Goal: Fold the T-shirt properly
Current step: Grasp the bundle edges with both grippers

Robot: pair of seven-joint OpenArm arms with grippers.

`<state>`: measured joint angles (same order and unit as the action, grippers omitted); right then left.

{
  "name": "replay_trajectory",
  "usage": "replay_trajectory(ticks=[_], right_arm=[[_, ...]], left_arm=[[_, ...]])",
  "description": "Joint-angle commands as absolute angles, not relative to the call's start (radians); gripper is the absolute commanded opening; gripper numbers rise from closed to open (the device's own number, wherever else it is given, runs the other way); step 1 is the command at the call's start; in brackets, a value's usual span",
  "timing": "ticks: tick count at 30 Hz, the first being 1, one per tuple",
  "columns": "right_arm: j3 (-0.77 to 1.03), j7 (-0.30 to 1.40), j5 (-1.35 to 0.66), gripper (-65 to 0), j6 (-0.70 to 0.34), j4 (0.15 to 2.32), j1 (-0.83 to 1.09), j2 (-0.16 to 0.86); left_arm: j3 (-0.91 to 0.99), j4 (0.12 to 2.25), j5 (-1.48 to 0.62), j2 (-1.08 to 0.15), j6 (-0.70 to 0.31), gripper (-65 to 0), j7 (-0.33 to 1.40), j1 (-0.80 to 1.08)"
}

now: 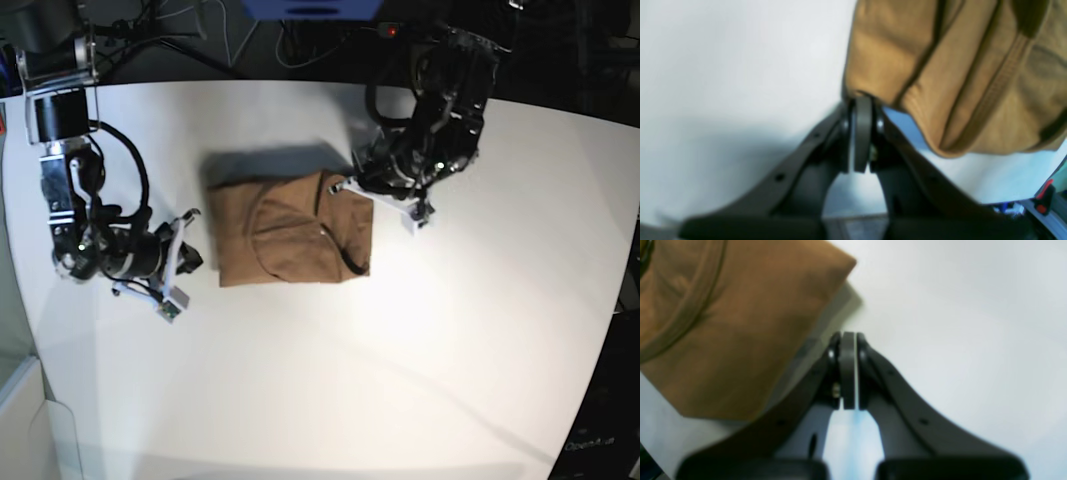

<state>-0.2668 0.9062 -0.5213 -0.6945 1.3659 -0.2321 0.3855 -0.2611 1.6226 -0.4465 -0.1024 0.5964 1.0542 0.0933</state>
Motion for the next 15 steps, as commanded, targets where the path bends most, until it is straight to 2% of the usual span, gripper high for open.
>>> replay_trajectory(ticks=[1, 9, 15], right_arm=[[-0.259, 0.892, -0.526, -65.0, -0.698, 1.385, -0.236, 0.394], [-0.254, 0.885, -0.524, -65.0, -0.698, 1.383, -0.171, 0.383], [-0.259, 0.819, -0.524, -65.0, -0.698, 1.385, -0.045, 0.358]], left_arm=[[-0.28, 1.572, -0.397, -0.116, 0.619, -62.7, 1.032, 0.097], [-0.283, 1.322, -0.397, -0.154, 0.619, -62.7, 0.908, -0.073], [-0.291, 1.179, -0.401, -0.165, 0.619, -62.7, 0.816, -0.199]])
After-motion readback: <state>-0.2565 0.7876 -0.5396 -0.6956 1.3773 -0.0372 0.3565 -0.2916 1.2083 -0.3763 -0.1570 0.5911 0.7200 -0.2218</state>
